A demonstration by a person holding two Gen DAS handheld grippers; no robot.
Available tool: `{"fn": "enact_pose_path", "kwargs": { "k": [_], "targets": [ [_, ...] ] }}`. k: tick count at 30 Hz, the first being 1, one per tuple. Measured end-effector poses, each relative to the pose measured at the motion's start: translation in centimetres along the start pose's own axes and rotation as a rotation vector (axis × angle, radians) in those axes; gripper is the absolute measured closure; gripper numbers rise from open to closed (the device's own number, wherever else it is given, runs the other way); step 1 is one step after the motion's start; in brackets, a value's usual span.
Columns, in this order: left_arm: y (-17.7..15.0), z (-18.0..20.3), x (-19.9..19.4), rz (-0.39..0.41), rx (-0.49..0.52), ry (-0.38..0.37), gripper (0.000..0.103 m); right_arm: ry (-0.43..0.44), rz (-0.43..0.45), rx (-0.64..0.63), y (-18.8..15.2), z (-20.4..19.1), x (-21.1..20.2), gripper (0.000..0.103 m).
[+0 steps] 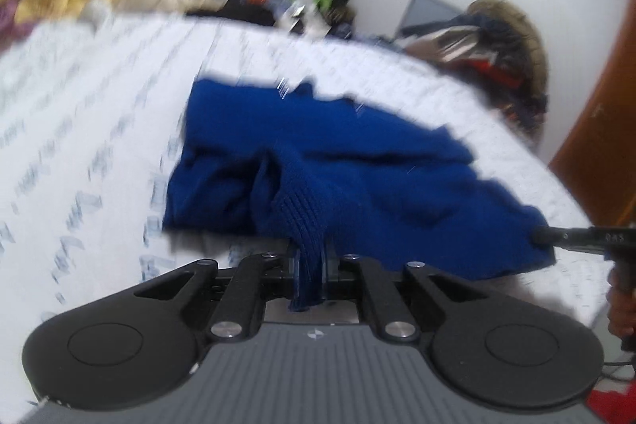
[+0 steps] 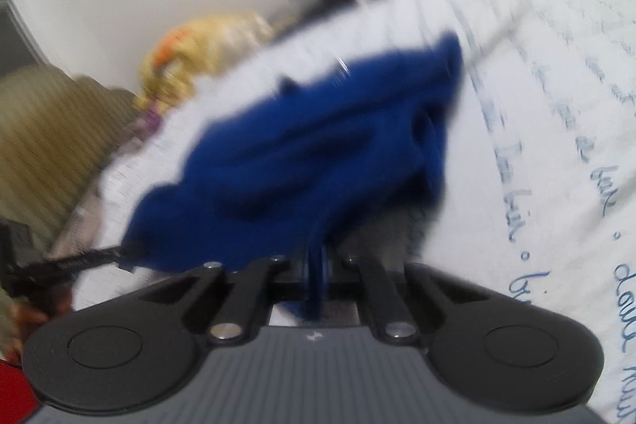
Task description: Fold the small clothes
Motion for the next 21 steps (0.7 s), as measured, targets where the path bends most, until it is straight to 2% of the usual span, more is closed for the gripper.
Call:
{"fn": "enact_pose_path", "kwargs": {
  "k": [4, 10, 13, 16, 19, 21],
  "targets": [
    [1.8, 2.3, -4.7, 0.087, 0.094, -0.049, 0.094, 0.114, 0.073, 0.005, 1.3, -0.4, -4.2, 0.097],
    [2.1, 5.1, -9.0, 0.094, 0.206, -0.123, 0.094, 0.279, 0.154, -0.068, 2.1, -1.6, -10.0, 0.097],
    [1.6, 5.5, -8.6, 0.033, 0.259, -0.159, 0.094, 0.348, 0.176, -0.12, 2.1, -2.3, -11.4, 0.097],
    [1.5, 5.0, -6.6, -0.027, 0.257, -0.113, 0.094, 0.386, 0.172, -0.091, 2.1, -2.1, -10.9, 0.097],
    [2.8, 3.0, -4.3, -0.027, 0.175, -0.09, 0.094, 0.367, 0.159, -0.017, 2.7, -1.2, -9.1, 0.097],
    [4.4, 1.4, -2.8, 0.001, 0.106, -0.084, 0.094, 0.353, 0.158, 0.047, 3.5, -0.2, -7.6, 0.097]
  ]
}}
Point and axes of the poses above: each gripper's, at about its wrist camera, not at the fingertips, and x roughly the way its jaws point, z to its right, y to its top, the point moved 1 cm from there along x, roughly the way its jaws point, and after that the axes turned 9 degrees about -y, right-handed, at the moved point
